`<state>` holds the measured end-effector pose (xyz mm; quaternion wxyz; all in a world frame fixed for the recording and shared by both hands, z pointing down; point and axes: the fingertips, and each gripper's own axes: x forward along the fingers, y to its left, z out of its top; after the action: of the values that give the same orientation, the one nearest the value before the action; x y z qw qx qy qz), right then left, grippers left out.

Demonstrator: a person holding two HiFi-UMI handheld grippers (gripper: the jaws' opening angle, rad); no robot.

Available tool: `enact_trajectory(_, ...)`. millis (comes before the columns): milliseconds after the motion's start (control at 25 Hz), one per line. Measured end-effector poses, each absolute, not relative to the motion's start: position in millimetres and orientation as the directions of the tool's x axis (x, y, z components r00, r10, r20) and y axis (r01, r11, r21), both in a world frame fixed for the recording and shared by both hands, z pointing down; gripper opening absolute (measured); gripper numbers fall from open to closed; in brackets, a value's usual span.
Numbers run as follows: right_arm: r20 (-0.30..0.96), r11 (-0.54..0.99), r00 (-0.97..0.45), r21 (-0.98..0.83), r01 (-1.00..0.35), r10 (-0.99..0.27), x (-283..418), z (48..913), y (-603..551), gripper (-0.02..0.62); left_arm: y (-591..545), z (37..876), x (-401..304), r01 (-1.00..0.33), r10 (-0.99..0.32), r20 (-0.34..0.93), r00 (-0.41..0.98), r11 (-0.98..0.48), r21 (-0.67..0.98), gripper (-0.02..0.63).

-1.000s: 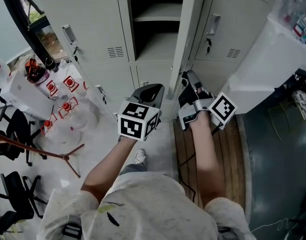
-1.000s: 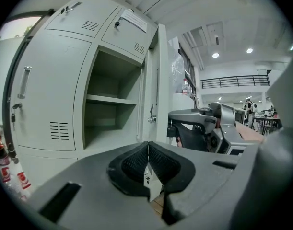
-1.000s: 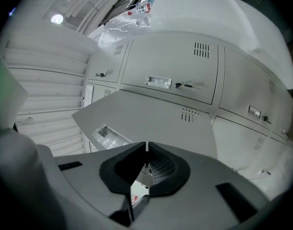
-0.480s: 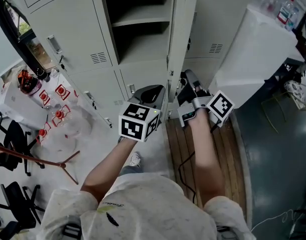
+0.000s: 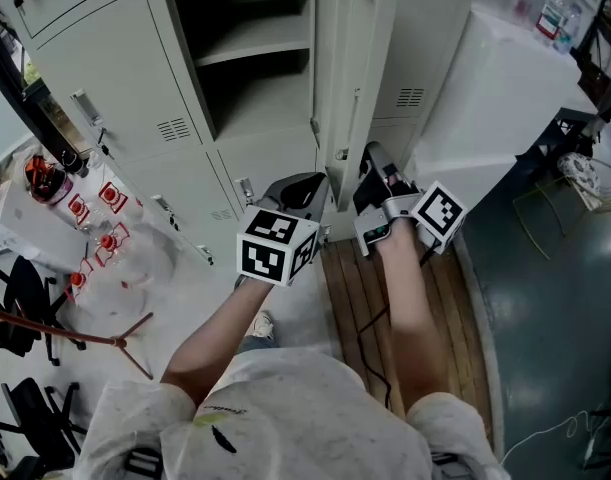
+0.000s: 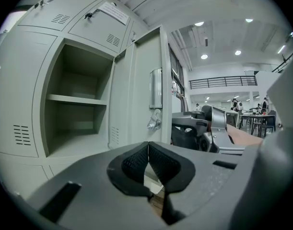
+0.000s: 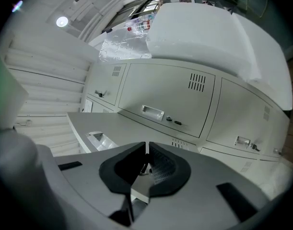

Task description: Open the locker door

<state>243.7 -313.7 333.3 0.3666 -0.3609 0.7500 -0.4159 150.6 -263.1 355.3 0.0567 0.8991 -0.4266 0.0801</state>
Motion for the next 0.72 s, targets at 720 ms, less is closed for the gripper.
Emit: enact_trajectory(720, -0.221, 0.358, -0.359, -0.852, -0.382, -0.907, 293.8, 327.4, -313.7, 0.018, -272.5, 351.1, 169.4, -0.745, -0.729, 0.179, 0.661, -0.666, 0.041, 0.006)
